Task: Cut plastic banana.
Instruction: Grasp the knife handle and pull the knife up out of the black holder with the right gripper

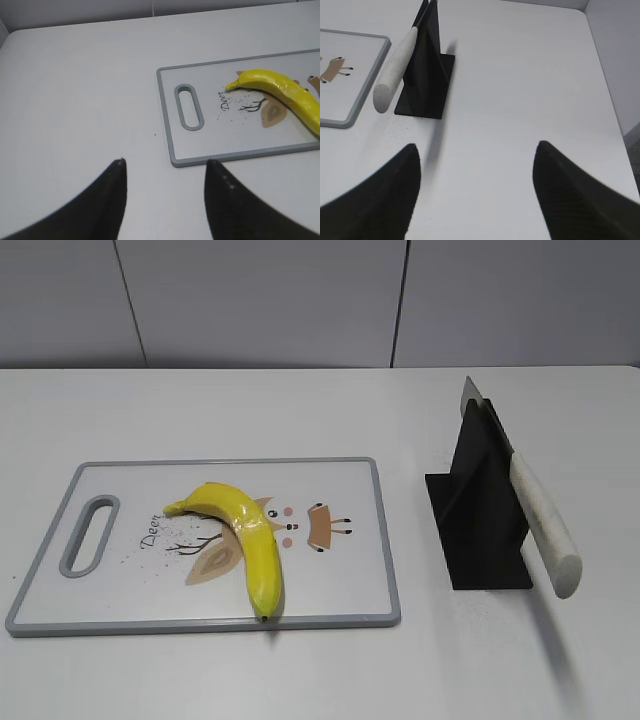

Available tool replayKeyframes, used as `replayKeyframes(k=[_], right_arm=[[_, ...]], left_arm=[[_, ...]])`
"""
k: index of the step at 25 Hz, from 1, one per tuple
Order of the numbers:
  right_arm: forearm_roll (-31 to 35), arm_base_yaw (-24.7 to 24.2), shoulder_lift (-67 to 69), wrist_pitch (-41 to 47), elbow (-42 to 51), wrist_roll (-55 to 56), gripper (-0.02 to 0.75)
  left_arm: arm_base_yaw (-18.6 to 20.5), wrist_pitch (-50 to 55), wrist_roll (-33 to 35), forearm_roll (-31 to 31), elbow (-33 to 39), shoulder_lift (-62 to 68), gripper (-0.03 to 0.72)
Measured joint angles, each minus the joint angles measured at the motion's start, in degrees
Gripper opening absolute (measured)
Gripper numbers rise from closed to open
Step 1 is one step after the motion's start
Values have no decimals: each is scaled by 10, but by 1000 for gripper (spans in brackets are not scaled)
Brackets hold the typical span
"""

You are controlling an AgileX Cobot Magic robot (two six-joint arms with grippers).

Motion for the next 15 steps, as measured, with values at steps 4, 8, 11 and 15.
replayKeyframes(k=[4,8,11,15], right_arm=[[0,0,0,0,0,0,559],[0,0,0,0,0,0,559],[0,0,0,0,0,0,559],[0,0,0,0,0,0,559]], left_arm=[[0,0,0,0,0,0,488],[0,0,0,0,0,0,488],[0,0,0,0,0,0,488],[0,0,0,0,0,0,478]])
